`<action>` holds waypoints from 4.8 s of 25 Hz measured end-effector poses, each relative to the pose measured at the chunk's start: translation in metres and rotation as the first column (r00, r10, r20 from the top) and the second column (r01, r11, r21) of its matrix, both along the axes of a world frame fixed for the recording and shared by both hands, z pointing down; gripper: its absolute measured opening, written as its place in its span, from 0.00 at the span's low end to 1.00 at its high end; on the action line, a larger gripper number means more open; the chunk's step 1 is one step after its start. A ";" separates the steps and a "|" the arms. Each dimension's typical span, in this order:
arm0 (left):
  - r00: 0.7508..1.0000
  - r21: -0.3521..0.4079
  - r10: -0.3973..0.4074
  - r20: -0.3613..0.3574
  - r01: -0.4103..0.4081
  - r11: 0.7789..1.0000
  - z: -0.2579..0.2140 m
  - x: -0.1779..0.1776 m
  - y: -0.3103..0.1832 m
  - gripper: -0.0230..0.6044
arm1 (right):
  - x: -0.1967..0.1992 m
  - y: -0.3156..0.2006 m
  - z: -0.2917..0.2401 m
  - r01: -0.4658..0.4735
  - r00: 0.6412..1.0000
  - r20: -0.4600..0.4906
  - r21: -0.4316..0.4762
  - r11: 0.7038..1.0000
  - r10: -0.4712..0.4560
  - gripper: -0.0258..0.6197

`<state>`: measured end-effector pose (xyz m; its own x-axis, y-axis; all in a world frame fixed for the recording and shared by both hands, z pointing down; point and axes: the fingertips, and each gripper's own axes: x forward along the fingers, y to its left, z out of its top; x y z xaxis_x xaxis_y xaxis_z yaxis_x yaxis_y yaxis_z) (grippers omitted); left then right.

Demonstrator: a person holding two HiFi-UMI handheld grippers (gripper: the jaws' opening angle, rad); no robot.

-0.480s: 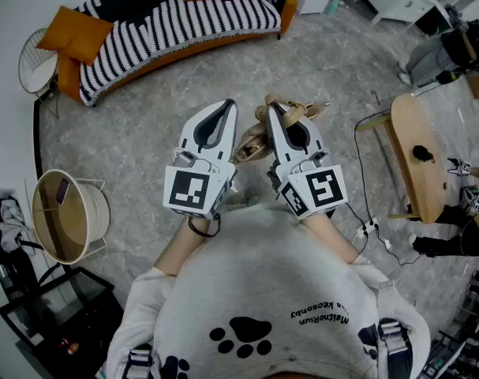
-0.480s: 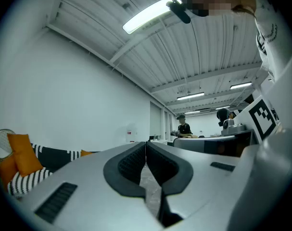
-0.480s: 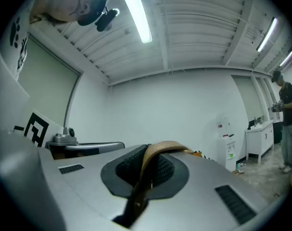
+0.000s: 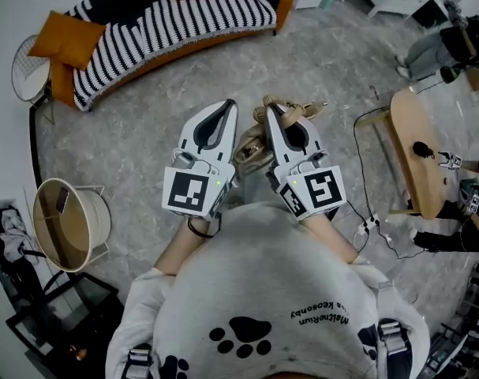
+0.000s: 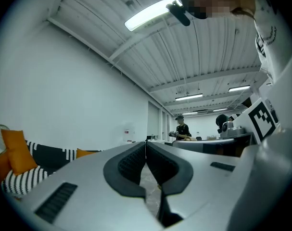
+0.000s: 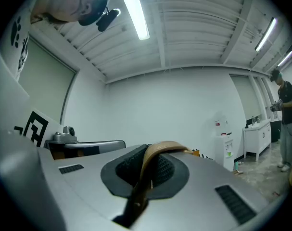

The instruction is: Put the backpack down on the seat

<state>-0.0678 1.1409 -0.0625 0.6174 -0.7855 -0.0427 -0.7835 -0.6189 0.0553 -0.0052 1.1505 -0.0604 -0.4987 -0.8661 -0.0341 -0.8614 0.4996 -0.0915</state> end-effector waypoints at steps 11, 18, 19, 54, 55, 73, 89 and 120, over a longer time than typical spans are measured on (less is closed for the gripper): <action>0.999 0.015 -0.035 0.015 0.035 0.999 -0.001 0.022 -0.091 0.07 | 0.029 -0.096 0.005 0.025 0.998 0.053 -0.008 1.000 -0.025 0.09; 0.997 0.032 -0.080 0.022 0.079 0.996 -0.004 0.055 -0.163 0.07 | 0.060 -0.177 0.008 0.093 0.993 0.069 -0.012 0.996 -0.092 0.09; 0.996 0.037 -0.090 0.023 0.090 0.995 -0.006 0.058 -0.173 0.07 | 0.063 -0.188 0.007 0.106 0.992 0.072 -0.008 0.994 -0.106 0.09; 0.996 -0.043 -0.090 -0.023 0.089 0.995 0.031 0.038 -0.390 0.07 | 0.076 -0.401 0.038 0.061 0.992 0.117 -0.096 0.993 -0.050 0.09; 0.997 -0.040 -0.078 -0.019 0.077 0.996 0.029 0.036 -0.401 0.07 | 0.074 -0.411 0.037 0.052 0.992 0.121 -0.100 0.994 -0.040 0.09; 0.992 -0.032 0.123 -0.029 -0.124 0.992 0.023 -0.005 -0.547 0.07 | 0.033 -0.549 0.035 -0.123 0.979 0.152 -0.096 0.988 0.136 0.09; 0.994 -0.055 0.086 -0.066 -0.089 0.994 0.043 -0.034 -0.602 0.07 | 0.005 -0.606 0.049 -0.085 0.985 0.141 -0.116 0.990 0.101 0.09; 0.999 -0.017 -0.006 -0.052 0.005 1.000 -0.024 0.052 -0.884 0.07 | 0.059 -0.908 -0.009 0.160 0.982 0.123 -0.124 0.979 -0.145 0.09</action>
<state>-0.0160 0.2573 -0.0866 0.6101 -0.7899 -0.0616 -0.7829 -0.6130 0.1064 0.0537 0.2422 -0.0694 -0.6248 -0.7807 0.0127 -0.7563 0.6011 -0.2584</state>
